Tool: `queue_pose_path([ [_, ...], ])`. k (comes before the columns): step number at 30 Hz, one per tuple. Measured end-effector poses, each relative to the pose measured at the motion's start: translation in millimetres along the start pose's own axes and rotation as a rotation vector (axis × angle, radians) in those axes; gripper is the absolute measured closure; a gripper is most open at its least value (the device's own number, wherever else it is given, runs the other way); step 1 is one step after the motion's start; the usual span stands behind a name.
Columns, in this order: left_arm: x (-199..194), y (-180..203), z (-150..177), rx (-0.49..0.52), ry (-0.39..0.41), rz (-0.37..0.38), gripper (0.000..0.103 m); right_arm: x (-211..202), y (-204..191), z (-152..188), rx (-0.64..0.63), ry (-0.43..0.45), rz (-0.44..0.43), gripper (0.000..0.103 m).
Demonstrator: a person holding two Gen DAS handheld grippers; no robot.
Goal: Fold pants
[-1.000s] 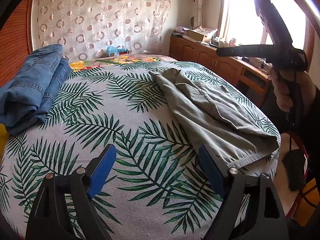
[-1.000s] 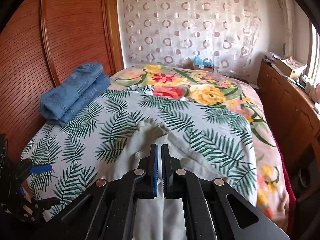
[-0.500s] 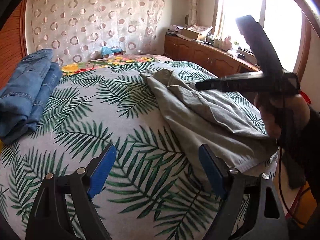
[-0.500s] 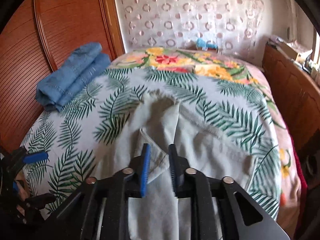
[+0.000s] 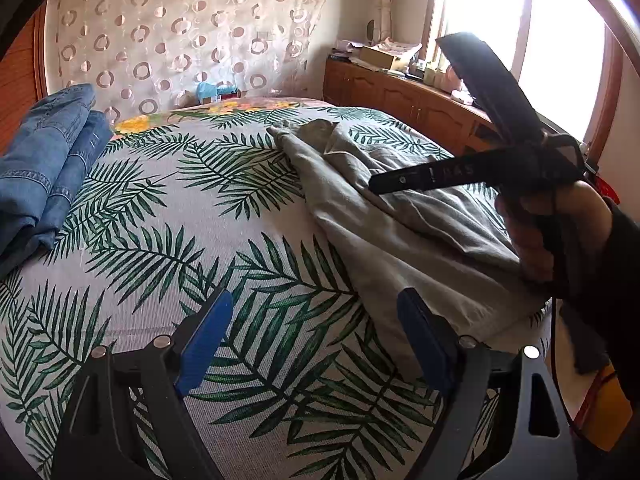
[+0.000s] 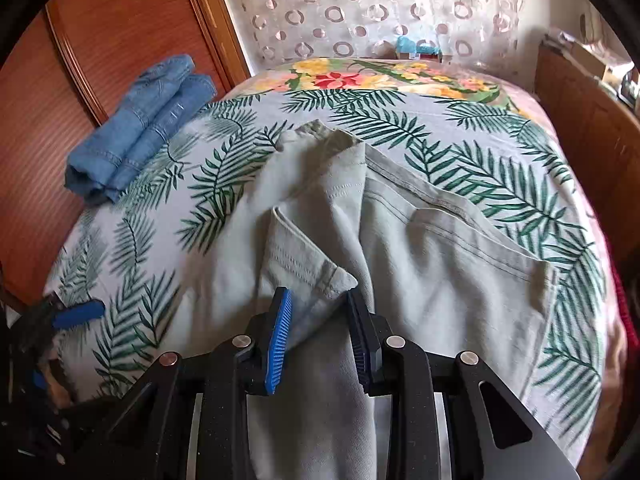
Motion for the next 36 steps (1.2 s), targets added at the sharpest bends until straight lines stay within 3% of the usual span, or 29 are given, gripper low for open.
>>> queue_pose_path([
  [3, -0.8, 0.6, 2.1, 0.001, -0.003, -0.001, 0.018, 3.8, -2.6, -1.0, -0.021, 0.007, 0.002, 0.092],
  [5, -0.9, 1.1, 3.1, 0.0, -0.005, -0.001, 0.018, -2.7, -4.0, -3.7, -0.037, 0.042, 0.015, 0.098],
  [15, -0.2, 4.4, 4.2, 0.004, -0.008, 0.004, 0.018, -56.1, 20.9, -20.4, -0.057, 0.205, 0.137, 0.1],
  [25, -0.6, 4.8, 5.0, 0.002, -0.006, 0.004, 0.018, -45.0, 59.2, -27.0, -0.065, 0.165, 0.303, 0.1],
  [36, -1.0, 5.7, 6.1, 0.003, -0.009, 0.004, 0.018, -28.5, 84.2, -22.4, 0.005, 0.131, 0.344, 0.1],
])
Point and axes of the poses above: each gripper's, at about its wrist camera, not at the fingertips, and x roughly the way its jaws point, y to its right, z to its underside, the point moved 6 cm from there along x, roughly the way its jaws point, and after that the axes turned 3 degrees about y, right-handed, at the moved point
